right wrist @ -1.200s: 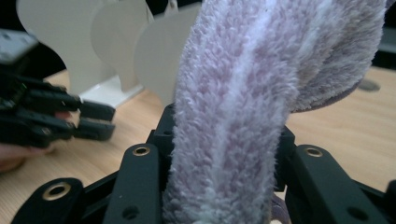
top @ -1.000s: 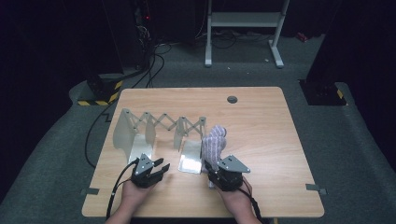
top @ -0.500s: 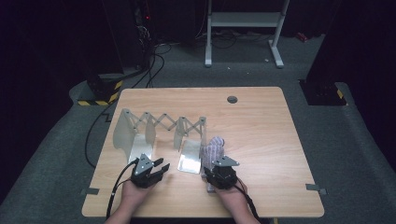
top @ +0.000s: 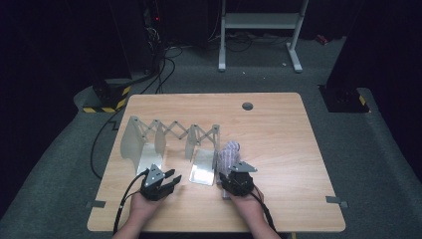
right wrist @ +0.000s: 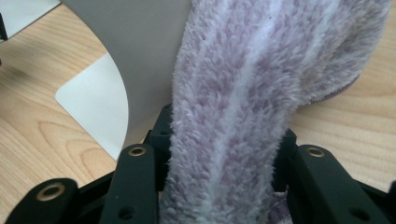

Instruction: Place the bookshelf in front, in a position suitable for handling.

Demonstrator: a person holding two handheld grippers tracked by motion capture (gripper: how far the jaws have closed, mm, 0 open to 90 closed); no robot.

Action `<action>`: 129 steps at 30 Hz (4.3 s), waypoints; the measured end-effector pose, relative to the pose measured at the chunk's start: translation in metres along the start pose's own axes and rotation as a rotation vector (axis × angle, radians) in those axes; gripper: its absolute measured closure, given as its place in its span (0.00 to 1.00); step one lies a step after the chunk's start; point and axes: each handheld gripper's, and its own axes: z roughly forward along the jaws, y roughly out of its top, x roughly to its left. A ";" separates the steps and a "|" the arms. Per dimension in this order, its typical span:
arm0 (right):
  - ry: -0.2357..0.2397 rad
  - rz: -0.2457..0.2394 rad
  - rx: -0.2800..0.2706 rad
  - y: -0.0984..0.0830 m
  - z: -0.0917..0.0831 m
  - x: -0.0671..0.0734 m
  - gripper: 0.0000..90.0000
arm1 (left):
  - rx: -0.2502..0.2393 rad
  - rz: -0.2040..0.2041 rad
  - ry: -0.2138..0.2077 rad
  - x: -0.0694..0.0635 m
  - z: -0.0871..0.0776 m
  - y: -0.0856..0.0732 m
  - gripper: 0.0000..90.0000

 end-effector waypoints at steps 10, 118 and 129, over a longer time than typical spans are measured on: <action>0.005 -0.032 -0.156 0.024 -0.031 0.005 0.66 | 0.002 0.000 0.003 0.000 0.000 0.000 0.67; 0.026 -0.016 -0.124 0.039 -0.028 0.003 0.66 | -0.026 0.015 -0.041 0.000 -0.005 -0.001 0.58; 0.077 -0.062 -0.287 0.049 -0.089 0.027 0.65 | -0.024 0.017 -0.042 0.001 -0.006 -0.001 0.58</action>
